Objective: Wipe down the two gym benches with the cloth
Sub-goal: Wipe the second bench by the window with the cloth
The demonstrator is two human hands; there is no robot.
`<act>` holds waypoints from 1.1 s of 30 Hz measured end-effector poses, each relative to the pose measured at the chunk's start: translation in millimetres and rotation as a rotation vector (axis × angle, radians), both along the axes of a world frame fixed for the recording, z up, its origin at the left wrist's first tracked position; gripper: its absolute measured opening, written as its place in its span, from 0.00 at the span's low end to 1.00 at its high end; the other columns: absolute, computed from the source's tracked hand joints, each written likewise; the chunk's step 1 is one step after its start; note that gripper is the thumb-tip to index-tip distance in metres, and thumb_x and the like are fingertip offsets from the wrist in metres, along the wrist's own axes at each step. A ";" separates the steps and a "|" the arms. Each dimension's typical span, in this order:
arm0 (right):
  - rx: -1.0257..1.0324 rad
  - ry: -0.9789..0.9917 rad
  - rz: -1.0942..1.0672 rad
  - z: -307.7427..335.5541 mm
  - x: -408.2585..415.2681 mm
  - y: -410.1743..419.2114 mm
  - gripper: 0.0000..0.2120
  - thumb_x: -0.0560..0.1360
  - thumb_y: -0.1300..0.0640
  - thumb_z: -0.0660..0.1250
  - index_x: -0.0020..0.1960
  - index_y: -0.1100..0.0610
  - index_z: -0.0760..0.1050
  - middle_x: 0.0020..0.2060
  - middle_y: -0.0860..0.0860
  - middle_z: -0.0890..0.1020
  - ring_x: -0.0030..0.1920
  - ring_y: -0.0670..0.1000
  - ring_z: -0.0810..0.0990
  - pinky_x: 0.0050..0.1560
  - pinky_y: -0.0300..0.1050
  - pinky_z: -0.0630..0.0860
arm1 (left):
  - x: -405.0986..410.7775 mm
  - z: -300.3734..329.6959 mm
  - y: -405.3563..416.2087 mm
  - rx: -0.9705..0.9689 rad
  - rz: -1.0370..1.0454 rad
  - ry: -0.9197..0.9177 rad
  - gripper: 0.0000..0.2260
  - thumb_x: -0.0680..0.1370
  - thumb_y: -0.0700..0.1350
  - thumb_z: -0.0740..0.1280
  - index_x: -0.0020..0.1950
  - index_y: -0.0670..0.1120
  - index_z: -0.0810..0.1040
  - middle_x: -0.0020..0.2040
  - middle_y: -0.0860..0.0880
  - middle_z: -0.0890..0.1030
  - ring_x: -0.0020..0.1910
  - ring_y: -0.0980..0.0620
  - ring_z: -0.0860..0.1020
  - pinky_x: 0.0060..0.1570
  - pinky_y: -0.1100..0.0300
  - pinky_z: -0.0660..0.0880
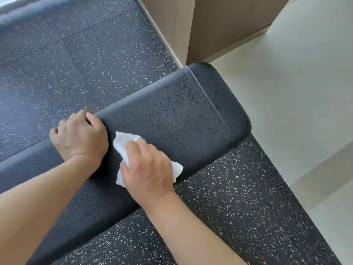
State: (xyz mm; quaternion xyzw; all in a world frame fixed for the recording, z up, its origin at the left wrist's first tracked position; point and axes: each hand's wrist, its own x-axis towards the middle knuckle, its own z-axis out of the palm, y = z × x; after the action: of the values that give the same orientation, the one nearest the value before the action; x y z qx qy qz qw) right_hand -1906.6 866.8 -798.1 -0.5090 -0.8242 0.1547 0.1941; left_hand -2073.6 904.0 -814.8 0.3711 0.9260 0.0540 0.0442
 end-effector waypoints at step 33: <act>-0.074 -0.142 -0.268 7.2 -8.7 177.4 0.07 0.74 0.53 0.64 0.50 0.53 0.77 0.46 0.49 0.78 0.40 0.57 0.78 0.35 0.44 0.60 | 3.1 6.4 1.5 -0.025 0.033 -0.080 0.19 0.82 0.50 0.51 0.57 0.50 0.81 0.53 0.45 0.82 0.54 0.37 0.77 0.64 0.41 0.65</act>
State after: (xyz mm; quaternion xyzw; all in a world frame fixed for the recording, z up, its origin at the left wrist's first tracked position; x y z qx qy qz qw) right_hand -1915.3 1044.2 -790.9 -0.6307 -0.7544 0.1215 0.1355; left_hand -2070.6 905.5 -808.4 0.3528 0.9300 0.0581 0.0850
